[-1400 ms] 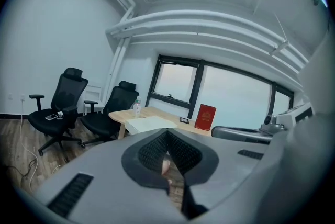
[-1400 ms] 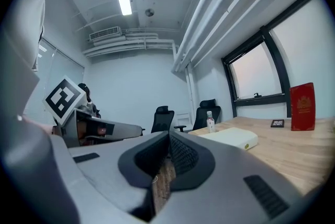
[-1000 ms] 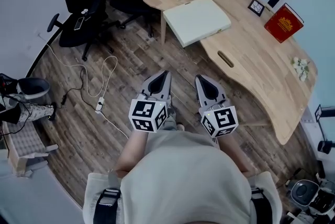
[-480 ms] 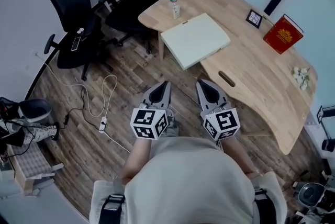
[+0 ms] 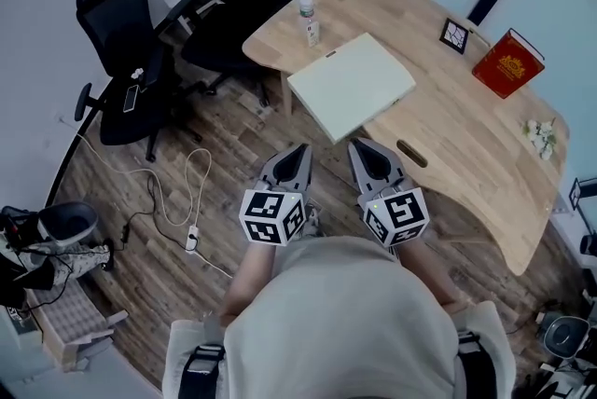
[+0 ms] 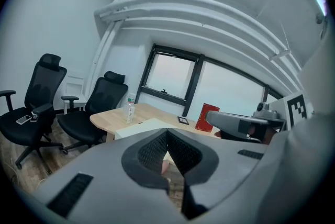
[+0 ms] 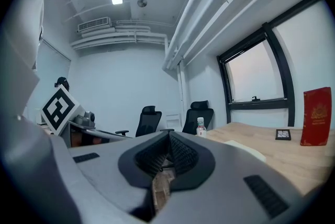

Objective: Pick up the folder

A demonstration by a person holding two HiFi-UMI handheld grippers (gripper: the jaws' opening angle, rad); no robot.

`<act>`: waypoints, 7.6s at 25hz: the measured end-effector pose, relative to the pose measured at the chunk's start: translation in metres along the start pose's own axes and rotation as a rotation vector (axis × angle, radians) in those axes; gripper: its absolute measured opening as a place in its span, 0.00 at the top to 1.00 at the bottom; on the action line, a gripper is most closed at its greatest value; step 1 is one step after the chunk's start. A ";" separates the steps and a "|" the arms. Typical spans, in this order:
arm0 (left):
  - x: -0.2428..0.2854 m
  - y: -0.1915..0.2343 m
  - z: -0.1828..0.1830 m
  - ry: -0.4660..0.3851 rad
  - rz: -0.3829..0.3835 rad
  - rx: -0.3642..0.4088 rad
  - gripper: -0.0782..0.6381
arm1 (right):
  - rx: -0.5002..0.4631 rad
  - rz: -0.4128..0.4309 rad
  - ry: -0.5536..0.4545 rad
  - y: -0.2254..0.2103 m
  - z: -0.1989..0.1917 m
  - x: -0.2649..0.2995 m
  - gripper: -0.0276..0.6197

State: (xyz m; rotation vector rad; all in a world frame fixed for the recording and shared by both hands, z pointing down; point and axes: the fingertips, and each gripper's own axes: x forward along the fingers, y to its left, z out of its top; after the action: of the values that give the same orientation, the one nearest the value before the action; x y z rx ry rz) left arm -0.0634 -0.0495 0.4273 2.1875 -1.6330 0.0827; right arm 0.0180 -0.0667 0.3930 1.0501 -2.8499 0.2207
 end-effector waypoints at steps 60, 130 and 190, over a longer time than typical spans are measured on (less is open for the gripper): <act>0.140 0.114 -0.086 0.223 -0.212 -0.687 0.86 | 0.065 -0.195 0.044 -0.089 -0.025 0.083 0.93; 0.254 0.100 -0.146 0.272 -0.364 -1.115 0.41 | 0.059 -0.237 0.090 -0.162 -0.035 0.085 0.93; 0.059 0.154 -0.035 -0.107 -0.460 -1.170 0.50 | 0.060 -0.199 0.028 -0.050 -0.043 0.077 0.93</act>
State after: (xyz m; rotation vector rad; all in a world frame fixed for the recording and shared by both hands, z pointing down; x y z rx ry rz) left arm -0.1815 -0.1265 0.5206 1.5230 -0.7755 -0.8902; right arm -0.0062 -0.1464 0.4510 1.3210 -2.7050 0.3031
